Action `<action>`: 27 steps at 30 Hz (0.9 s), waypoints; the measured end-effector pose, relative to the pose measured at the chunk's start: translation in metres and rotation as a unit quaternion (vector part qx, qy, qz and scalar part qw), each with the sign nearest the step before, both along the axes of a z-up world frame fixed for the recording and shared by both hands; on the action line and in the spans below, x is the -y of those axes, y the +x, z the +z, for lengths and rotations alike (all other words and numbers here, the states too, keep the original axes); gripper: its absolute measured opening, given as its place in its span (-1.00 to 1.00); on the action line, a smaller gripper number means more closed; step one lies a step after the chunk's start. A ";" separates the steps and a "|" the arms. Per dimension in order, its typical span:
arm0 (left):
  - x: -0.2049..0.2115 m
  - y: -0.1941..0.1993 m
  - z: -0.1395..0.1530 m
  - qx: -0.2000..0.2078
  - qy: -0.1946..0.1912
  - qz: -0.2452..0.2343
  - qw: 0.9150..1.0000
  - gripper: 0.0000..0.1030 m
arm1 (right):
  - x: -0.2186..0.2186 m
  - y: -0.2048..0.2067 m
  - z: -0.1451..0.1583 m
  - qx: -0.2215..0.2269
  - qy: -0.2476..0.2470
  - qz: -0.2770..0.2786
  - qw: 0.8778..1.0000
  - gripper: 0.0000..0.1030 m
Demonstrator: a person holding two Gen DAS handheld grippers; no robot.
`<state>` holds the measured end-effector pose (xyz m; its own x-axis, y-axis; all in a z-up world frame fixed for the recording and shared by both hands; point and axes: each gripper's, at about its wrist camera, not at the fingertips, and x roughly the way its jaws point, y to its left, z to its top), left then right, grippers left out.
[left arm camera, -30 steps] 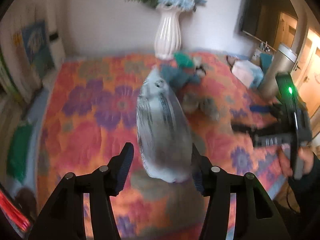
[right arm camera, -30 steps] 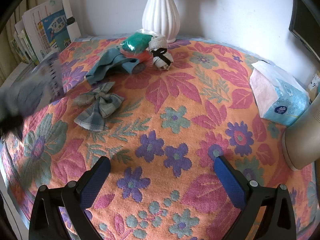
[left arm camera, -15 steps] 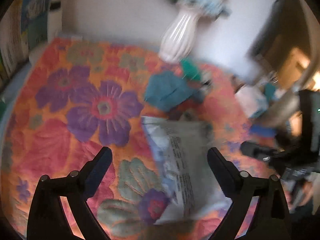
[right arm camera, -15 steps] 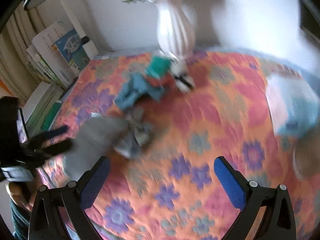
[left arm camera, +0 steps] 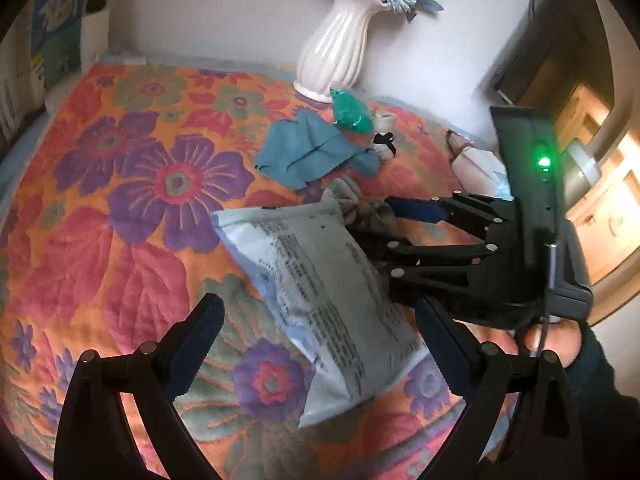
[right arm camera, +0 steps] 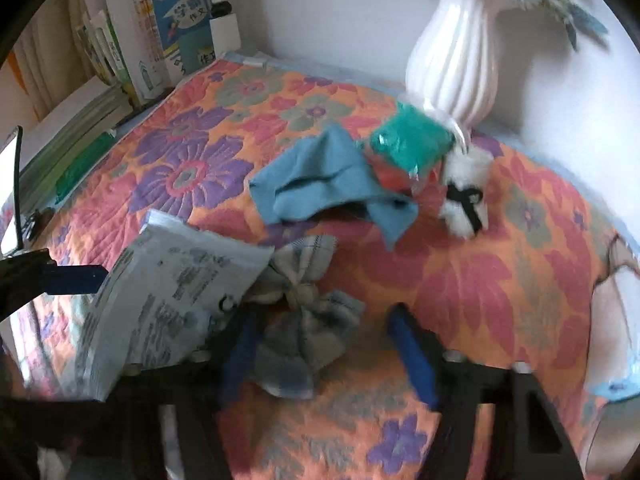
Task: Organize soft objects
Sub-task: 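Grasp the grey printed bag with the left tool while the right tool grasps the plaid bow, then carry the grey bag and plaid bow to the glass table and release both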
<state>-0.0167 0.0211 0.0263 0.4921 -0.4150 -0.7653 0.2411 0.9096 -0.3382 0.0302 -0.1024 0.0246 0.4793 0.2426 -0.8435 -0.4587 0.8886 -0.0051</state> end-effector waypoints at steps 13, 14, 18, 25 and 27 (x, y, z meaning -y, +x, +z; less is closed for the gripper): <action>0.043 0.007 -0.015 0.023 0.103 0.046 0.993 0.45 | 0.079 -0.092 0.008 0.003 -0.010 -0.082 0.997 -0.52; 0.045 0.006 -0.015 0.036 0.128 0.054 0.990 0.13 | 0.086 -0.100 0.007 0.001 -0.003 -0.085 0.996 -0.52; 0.037 0.000 -0.014 0.050 0.114 0.056 0.991 0.01 | 0.095 -0.113 0.006 0.010 0.014 -0.089 0.996 -0.07; 0.035 -0.001 -0.013 0.053 0.090 0.041 0.994 0.02 | 0.069 -0.102 0.000 0.028 0.001 -0.093 0.995 0.26; 0.038 -0.001 -0.013 0.052 0.090 0.036 0.994 0.03 | 0.068 -0.102 -0.001 0.031 0.000 -0.095 0.995 0.21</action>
